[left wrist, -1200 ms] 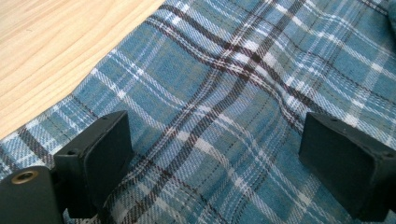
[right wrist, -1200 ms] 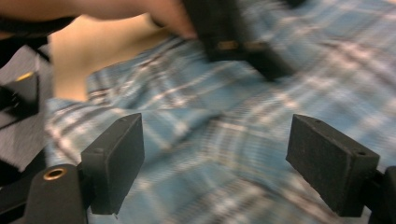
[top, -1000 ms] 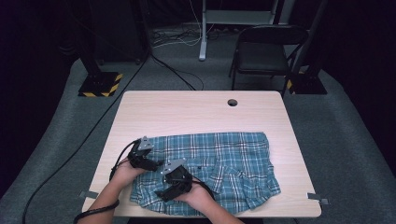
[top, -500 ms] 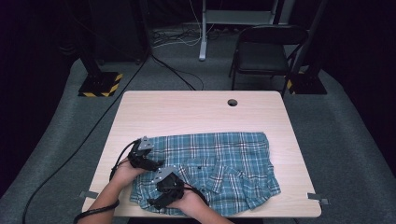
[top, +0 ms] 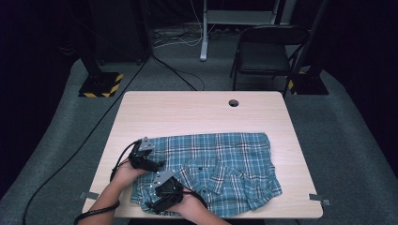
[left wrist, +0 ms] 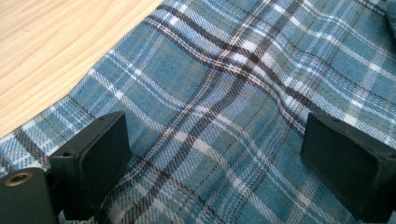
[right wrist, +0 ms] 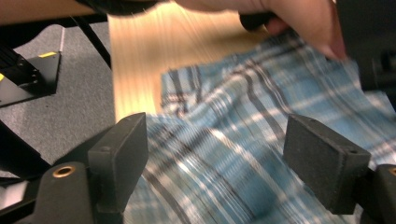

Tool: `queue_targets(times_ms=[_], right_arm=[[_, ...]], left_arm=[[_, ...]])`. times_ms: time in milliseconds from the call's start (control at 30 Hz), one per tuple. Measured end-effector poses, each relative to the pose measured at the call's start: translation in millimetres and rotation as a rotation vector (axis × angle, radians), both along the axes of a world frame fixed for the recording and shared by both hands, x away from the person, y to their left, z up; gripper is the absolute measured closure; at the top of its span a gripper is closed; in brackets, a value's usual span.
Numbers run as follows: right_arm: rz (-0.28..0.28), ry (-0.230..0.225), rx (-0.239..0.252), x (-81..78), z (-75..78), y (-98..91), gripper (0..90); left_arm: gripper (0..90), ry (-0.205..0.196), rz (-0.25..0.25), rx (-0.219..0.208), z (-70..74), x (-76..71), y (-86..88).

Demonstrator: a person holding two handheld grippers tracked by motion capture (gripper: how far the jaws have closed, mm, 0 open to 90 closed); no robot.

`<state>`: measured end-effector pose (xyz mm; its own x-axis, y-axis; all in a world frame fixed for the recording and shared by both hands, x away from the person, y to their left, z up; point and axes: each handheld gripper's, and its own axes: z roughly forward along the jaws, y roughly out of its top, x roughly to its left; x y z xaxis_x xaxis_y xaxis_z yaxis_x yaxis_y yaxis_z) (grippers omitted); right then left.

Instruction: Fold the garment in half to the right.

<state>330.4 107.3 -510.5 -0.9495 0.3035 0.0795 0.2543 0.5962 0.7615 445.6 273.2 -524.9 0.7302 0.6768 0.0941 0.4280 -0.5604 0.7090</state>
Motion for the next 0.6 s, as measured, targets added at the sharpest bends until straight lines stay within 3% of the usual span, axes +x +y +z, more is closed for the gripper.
queue_targets(times_ms=[233, 267, 333, 500, 600], right_arm=[[0.011, -0.021, -0.064, -1.1, -7.9, 14.5, 24.1], [0.012, -0.043, -0.090, -2.7, -13.5, 17.2, 24.3], [0.016, -0.066, -0.093, -4.9, -15.7, 17.6, 24.2], [0.003, -0.051, -0.090, -5.1, -13.8, 18.4, 23.5], [-0.012, -0.009, -0.029, -5.6, -10.1, 19.5, 23.6]], left_arm=[[7.7, -0.001, 0.000, 0.001, 0.0, -0.3, -0.2], [7.7, -0.001, -0.001, 0.000, -0.1, -0.3, 0.0], [7.8, -0.001, -0.001, -0.001, -0.1, -0.2, 0.2], [7.8, 0.000, -0.001, 0.001, 0.0, -0.1, 0.1], [7.8, 0.000, -0.001, 0.000, 0.0, -0.1, 0.1]])
